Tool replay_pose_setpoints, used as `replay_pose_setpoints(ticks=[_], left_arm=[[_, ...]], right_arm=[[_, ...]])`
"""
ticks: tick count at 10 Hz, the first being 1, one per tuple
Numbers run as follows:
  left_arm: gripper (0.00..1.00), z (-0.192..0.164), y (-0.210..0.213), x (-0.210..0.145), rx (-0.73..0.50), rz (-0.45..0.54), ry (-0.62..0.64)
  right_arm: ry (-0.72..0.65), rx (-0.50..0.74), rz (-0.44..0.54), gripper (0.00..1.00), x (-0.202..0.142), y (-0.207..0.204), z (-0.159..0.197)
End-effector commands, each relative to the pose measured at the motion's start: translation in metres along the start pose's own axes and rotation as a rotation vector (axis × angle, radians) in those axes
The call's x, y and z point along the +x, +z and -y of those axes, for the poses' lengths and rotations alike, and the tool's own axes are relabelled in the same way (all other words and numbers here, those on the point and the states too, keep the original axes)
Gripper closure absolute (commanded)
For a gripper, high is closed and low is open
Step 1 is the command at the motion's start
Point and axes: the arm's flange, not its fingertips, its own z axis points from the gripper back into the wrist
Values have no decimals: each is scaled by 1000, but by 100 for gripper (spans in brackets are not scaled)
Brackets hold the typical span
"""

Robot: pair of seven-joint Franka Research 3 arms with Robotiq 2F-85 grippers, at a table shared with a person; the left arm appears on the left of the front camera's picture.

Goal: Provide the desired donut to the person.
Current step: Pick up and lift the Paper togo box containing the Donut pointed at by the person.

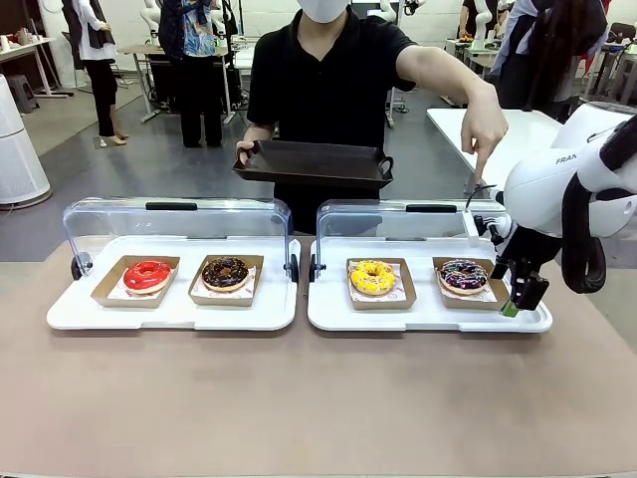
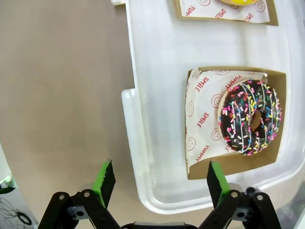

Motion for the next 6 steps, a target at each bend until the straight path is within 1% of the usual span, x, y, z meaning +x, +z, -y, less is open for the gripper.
replay_pose_setpoints(ticks=[1,6], left_arm=[[0,-1,1,1,2,24,-15],[0,-1,1,1,2,24,-15]], right_arm=[[-10,-7,14,0,-6,-16,15],[-37,-20,9,0,-15,-32,38]])
